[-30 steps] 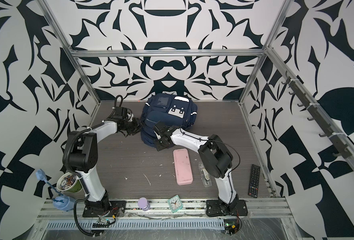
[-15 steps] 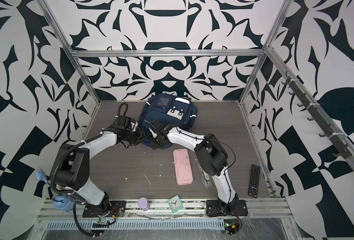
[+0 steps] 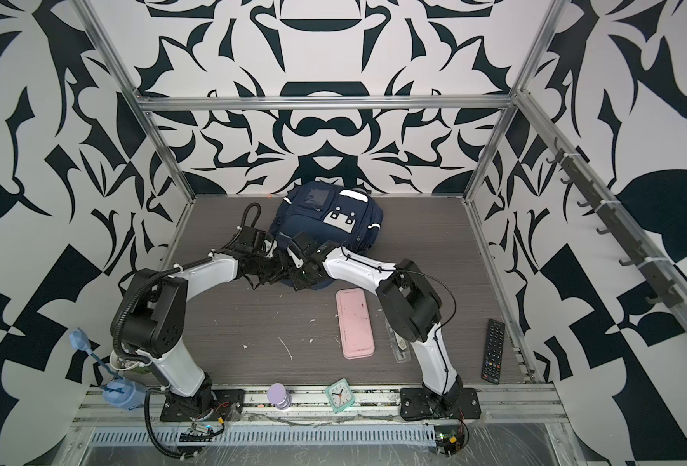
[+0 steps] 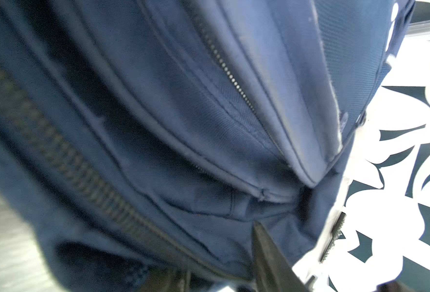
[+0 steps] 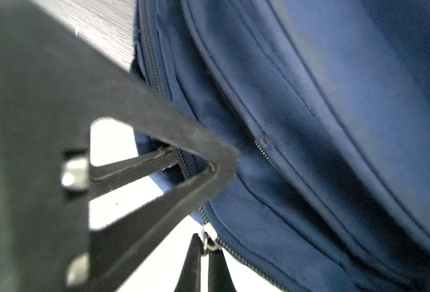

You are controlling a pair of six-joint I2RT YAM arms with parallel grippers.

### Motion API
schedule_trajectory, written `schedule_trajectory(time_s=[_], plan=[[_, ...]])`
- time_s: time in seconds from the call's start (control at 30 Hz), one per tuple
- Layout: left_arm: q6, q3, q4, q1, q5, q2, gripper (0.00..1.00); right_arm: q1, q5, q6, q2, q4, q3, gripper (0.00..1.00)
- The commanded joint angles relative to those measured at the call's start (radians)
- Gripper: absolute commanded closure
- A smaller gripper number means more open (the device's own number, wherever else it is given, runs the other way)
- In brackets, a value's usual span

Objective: Pack books, pencil case, and school supplies into a backpack
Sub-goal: Zip the student bag at the top-center of the table.

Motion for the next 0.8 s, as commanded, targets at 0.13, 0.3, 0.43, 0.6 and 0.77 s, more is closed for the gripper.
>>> schedule_trajectory(time_s=[0.13,0.3,0.43,0.6,0.77], plan=[[0.024,0.033,-0.041,0.009,-0.022,-0.011,0.90,0.014,-0.028,-0.010,-0.082,0.001,0.008,1.00],[0.039,0.033,-0.058,0.047,-0.016,-0.035,0.97,-0.005,0.000,-0.025,-0.108,-0.017,-0.033,1.00],[0.058,0.032,-0.079,0.096,-0.009,-0.056,0.98,-0.046,0.014,-0.039,-0.157,-0.016,-0.101,1.00],[0.070,0.033,-0.091,0.136,0.004,-0.078,0.98,-0.123,0.018,-0.055,-0.214,-0.003,-0.192,1.00],[0.076,0.028,-0.097,0.152,0.009,-0.089,0.98,-0.232,0.009,-0.067,-0.235,0.020,-0.277,1.00]])
